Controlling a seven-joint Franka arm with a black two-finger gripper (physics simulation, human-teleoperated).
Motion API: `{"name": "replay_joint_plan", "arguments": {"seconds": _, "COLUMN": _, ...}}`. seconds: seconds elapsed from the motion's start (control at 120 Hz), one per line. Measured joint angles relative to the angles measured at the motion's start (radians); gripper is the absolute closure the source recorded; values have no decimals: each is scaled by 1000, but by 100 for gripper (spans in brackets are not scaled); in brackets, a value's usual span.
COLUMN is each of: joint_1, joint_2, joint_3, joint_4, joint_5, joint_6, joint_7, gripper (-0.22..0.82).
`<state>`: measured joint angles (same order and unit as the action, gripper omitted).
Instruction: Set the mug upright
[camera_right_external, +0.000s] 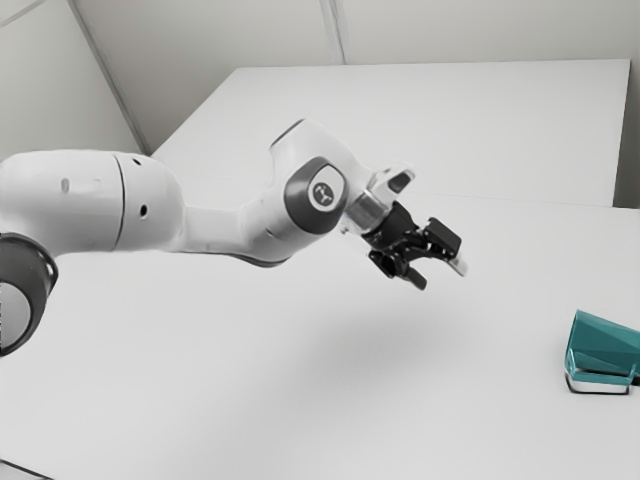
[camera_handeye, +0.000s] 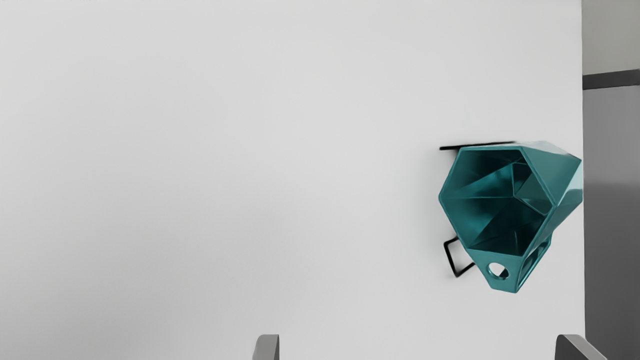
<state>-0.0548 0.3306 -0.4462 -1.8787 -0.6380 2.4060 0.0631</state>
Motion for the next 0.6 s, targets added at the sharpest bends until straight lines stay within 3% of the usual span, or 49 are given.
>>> {"name": "replay_joint_plan", "arguments": {"seconds": 0.358, "joint_1": -180, "joint_2": 211, "joint_3": 6, "joint_4": 119, "joint_5": -131, "joint_6": 207, "joint_7": 80, "gripper": 0}}
{"name": "replay_joint_plan", "arguments": {"seconds": 0.6, "joint_1": -252, "joint_2": 282, "joint_3": 5, "joint_4": 215, "joint_5": -143, "joint_6": 272, "joint_7": 119, "gripper": 0}}
